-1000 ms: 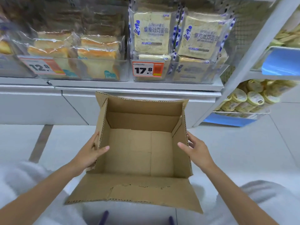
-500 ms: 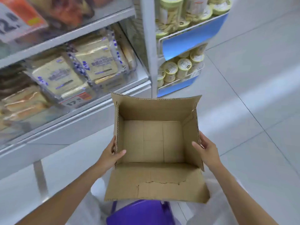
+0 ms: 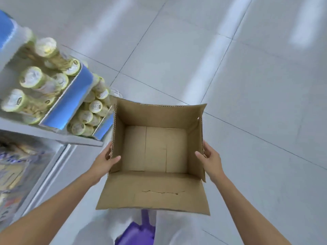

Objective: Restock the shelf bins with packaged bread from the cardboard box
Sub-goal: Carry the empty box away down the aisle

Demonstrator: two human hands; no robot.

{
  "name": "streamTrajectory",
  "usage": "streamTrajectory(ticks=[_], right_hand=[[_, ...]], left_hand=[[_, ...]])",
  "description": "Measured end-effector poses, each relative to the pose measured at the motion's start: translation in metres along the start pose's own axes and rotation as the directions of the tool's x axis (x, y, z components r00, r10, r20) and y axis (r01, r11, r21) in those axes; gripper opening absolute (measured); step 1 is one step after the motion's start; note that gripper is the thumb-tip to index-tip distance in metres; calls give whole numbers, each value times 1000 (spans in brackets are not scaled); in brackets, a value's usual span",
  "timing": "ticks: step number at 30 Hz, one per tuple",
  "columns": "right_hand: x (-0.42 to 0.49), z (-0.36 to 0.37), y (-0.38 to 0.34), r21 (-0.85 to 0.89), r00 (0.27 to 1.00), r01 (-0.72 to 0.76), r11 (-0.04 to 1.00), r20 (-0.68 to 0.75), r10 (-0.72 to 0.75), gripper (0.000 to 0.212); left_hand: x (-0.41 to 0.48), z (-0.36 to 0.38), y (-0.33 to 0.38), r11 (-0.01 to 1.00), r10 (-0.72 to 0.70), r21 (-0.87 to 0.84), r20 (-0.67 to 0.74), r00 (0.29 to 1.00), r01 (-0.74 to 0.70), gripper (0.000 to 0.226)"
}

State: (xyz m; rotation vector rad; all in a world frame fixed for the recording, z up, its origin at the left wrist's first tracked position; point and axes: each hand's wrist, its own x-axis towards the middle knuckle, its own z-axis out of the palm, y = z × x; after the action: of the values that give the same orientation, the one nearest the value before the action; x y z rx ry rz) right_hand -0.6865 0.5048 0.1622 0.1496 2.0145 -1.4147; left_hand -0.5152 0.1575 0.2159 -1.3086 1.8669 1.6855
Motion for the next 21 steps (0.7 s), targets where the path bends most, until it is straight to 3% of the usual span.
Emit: streamTrajectory(ticks=[5,11,16,21], right_hand=[[9,-89,-33,99,982,-31,995,-183,49,62],[11,-188,-69,195,908,-77,978,-391,150,62],[36,-254,-104,263,849,-82,961,-487,206,61],[77,-318,-140,303,804,-76,950,-545,238,59]], left_hand=[[19,72,101,994,78,73,90,993,-85,73],[55,152,210,984,90,125,275,957,-128,74],[97,202,301,976,32,183,415,909,-118,72],[135,261,400,972,-2,213,443,897,-104,68]])
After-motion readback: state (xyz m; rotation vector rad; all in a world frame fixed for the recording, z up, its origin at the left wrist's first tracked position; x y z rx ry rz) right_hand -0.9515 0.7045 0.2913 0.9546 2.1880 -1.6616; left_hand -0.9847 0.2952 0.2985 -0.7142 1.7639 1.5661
